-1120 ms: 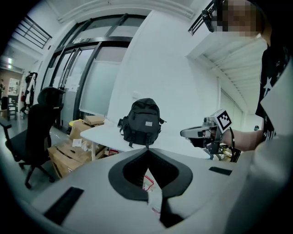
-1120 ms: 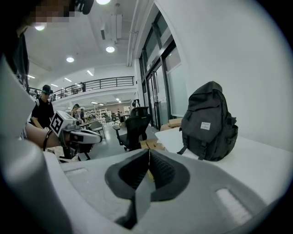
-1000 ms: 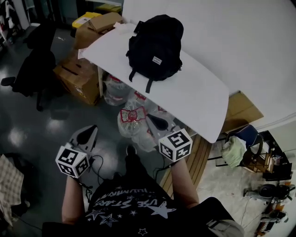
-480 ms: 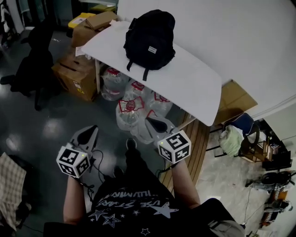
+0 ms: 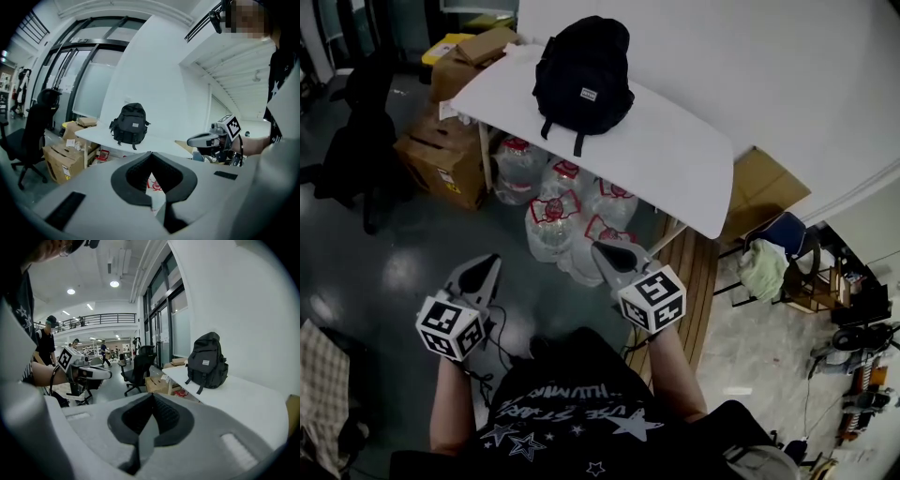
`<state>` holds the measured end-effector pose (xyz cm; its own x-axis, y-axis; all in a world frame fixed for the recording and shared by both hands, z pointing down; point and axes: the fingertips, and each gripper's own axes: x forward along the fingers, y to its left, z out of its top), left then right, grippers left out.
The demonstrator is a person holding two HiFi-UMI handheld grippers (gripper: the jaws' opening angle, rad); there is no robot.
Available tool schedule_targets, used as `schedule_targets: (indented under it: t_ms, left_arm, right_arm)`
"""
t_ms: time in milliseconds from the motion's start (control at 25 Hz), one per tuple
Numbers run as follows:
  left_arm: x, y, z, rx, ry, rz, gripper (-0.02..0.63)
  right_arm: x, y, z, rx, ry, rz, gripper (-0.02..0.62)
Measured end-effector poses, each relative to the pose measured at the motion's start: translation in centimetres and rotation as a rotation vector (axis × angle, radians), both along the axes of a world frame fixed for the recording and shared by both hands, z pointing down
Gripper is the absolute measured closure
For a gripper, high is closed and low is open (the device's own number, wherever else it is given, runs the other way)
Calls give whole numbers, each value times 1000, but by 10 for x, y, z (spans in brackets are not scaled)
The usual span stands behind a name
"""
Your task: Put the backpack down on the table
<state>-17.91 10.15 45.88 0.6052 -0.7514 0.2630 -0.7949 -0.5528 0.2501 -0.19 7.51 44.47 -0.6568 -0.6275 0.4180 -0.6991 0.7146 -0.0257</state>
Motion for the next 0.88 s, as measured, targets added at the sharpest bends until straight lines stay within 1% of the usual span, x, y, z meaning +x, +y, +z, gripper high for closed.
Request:
schedule_targets:
  t_ms: [120,320,640,880]
  left_arm:
    - [11,-1,-2,3,0,4,600]
    - [33,-1,2,-15,-8,18,600]
    - [81,1,-6,-10,-21,30,600]
    - [104,14,-9,-11,-30,14,600]
  right_arm:
    - [7,-1,-1,5,3,-1,595]
    - [22,-1,-5,11,-1,-6,595]
    - [74,3,-3,-5,0,17,595]
    - [98,11,-8,1,-9,6,595]
